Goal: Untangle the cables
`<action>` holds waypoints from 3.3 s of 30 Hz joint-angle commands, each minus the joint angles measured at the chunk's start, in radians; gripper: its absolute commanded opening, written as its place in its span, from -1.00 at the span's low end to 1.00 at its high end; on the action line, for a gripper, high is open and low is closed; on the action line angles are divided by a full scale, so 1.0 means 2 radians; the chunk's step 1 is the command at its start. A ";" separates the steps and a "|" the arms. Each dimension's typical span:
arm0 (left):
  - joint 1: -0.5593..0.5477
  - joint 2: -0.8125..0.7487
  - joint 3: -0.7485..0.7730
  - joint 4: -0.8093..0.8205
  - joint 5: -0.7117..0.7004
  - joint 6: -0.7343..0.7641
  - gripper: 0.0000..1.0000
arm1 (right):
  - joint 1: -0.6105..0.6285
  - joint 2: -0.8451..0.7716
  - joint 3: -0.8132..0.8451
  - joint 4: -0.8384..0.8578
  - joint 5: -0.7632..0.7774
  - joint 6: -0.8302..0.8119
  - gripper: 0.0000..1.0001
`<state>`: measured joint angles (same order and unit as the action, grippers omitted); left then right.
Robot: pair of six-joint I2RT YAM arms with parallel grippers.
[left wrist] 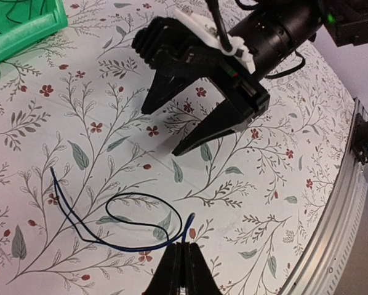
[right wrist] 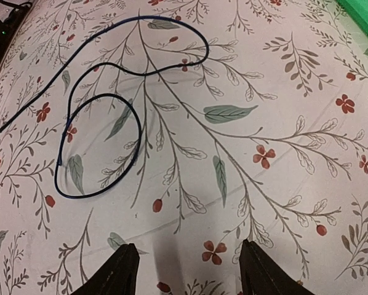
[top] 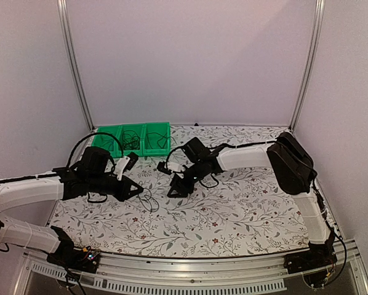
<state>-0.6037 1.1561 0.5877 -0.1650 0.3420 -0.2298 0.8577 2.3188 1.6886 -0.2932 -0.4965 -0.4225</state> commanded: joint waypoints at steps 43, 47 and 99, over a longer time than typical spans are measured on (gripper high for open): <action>0.106 -0.226 0.032 -0.185 -0.377 -0.108 -1.00 | -0.097 -0.106 -0.065 0.014 0.030 0.067 -1.00; 0.136 -0.240 0.033 -0.177 -0.398 -0.107 -1.00 | -0.140 -0.118 -0.099 0.015 0.106 0.034 -1.00; 0.283 -0.122 0.094 -0.029 -0.121 -0.115 -0.30 | -0.095 -0.050 0.305 0.035 0.108 -0.020 -1.00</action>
<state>-0.0345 0.9432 0.8009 -0.2016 0.0818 -0.4393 0.6662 2.1532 2.2856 -0.3359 -0.3309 -0.4610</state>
